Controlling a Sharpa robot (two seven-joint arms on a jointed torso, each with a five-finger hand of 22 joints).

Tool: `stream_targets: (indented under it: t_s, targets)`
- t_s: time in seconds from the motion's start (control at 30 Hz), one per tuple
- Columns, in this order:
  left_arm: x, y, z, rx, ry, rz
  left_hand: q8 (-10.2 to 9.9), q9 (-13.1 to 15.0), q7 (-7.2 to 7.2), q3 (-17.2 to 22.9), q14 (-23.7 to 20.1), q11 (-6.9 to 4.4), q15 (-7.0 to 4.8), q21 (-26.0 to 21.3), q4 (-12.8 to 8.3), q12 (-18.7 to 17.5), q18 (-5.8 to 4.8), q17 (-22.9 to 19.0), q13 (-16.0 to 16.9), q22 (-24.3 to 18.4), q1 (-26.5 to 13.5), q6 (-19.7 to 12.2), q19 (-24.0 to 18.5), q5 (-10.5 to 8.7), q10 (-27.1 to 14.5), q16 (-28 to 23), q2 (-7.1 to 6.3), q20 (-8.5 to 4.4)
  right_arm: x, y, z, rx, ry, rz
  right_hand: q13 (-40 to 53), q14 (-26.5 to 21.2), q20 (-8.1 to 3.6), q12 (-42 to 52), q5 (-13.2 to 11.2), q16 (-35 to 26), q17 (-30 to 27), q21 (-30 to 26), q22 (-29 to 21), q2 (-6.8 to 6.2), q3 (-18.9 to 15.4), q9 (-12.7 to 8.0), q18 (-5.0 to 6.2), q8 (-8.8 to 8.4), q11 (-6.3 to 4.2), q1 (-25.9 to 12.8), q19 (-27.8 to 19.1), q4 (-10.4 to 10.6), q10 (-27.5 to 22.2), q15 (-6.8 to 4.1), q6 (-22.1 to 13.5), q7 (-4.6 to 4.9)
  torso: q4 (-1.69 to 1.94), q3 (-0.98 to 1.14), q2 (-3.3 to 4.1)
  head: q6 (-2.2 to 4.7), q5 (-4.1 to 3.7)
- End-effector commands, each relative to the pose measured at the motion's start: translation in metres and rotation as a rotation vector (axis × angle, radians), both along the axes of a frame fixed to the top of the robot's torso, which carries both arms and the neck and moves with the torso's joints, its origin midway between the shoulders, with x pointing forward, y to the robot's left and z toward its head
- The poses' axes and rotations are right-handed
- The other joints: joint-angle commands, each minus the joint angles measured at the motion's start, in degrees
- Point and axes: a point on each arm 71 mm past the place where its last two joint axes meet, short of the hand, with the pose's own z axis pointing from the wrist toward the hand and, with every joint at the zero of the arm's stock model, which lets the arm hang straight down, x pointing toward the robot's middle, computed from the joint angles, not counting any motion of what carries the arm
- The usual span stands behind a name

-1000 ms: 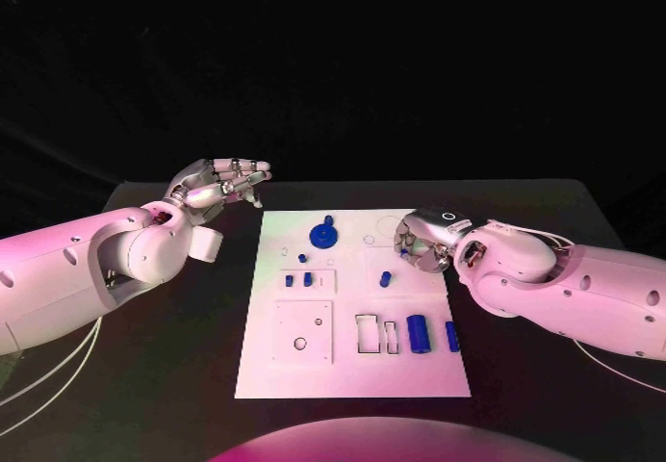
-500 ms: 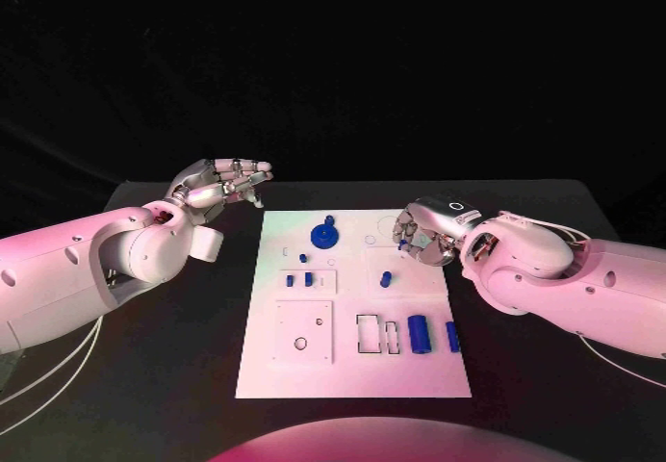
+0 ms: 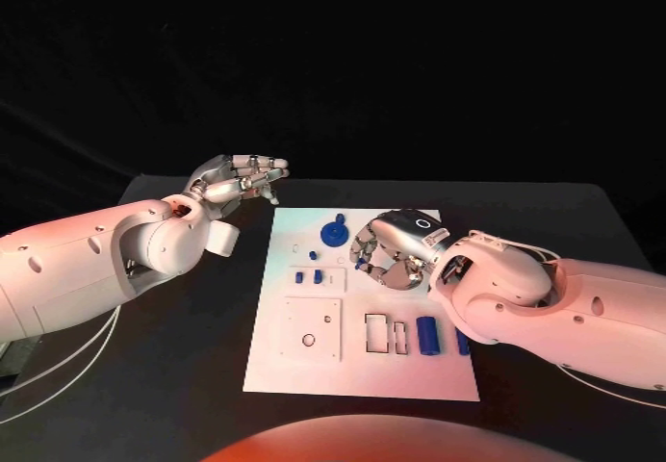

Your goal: Assemble the parts on the task board

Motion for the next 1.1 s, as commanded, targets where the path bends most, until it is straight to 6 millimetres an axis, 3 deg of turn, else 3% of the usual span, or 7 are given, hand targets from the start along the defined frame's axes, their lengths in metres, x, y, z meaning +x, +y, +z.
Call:
stream_targets:
  t_s: [0.03, 0.3, 0.5, 1.1]
  targets:
    - [0.0, -0.006, 0.002, -0.011, -0.008, -0.026, 0.16, 0.03, 0.21, -0.03, -0.34, 0.05, 0.1, -0.29, -0.37, -0.03, 0.32, -0.06, -0.06, -0.09, 0.35, -0.17, 0.42, 0.07, -0.51, -0.2, -0.08, 0.09, -0.006, 0.01, -0.003, 0.02, -0.003, 0.045, 0.32, 2.17, -0.48, -0.14, 0.18, 0.25, -0.01, 0.1, 10.74, 0.73, 0.94, 0.14, -0.83, 0.17, -1.98, -0.18, 1.7, -1.17, 2.26, -0.2, -0.37, -0.02, 0.04, -0.12, -0.04, -0.34, 1.12]
    - [0.002, -0.016, 0.0, -0.011, -0.006, -0.029, 0.17, 0.03, 0.22, -0.06, -0.37, 0.06, 0.12, -0.33, -0.38, -0.04, 0.31, -0.07, -0.07, -0.11, 0.33, -0.19, 0.41, 0.07, -0.56, -0.22, -0.11, 0.1, -0.018, 0.029, -0.028, 0.01, 0.057, 0.092, 0.36, 2.14, -0.47, -0.22, 0.17, 0.19, -0.17, -0.06, 10.63, 0.8, 1.06, 0.2, -0.78, 0.16, -1.94, -0.3, 1.59, -1.3, 2.22, -0.17, -0.48, 0.02, 0.18, -0.09, -0.17, -1.14, 2.68]
    - [0.003, -0.021, 0.0, -0.011, -0.007, -0.027, 0.15, 0.02, 0.26, -0.17, -0.43, 0.09, 0.16, -0.41, -0.36, -0.03, 0.3, -0.09, -0.06, -0.16, 0.24, -0.27, 0.4, 0.05, -0.64, -0.27, -0.19, 0.12, -0.023, 0.036, -0.042, -0.001, 0.089, 0.105, 0.39, 2.15, -0.46, -0.27, 0.17, 0.25, -0.09, -0.06, 10.64, 0.85, 1.13, 0.25, -0.78, 0.15, -1.92, -0.38, 1.59, -1.4, 2.18, -0.15, -0.55, 0.05, -0.08, -0.05, -0.04, -1.46, 3.79]
    - [0.004, -0.03, -0.001, -0.011, -0.004, -0.033, 0.16, 0.02, 0.27, -0.29, -0.47, 0.11, 0.19, -0.51, -0.33, 0.0, 0.29, -0.11, -0.06, -0.22, 0.13, -0.32, 0.39, 0.05, -0.7, -0.32, -0.24, 0.15, -0.026, 0.04, -0.055, -0.04, 0.123, 0.119, 0.46, 2.14, -0.44, -0.34, 0.13, 0.24, -0.17, -0.11, 10.61, 0.87, 1.17, 0.36, -0.77, 0.17, -1.88, -0.61, 1.55, -1.54, 2.16, -0.11, -0.63, 0.1, 0.0, -0.07, -0.01, -2.44, 4.43]
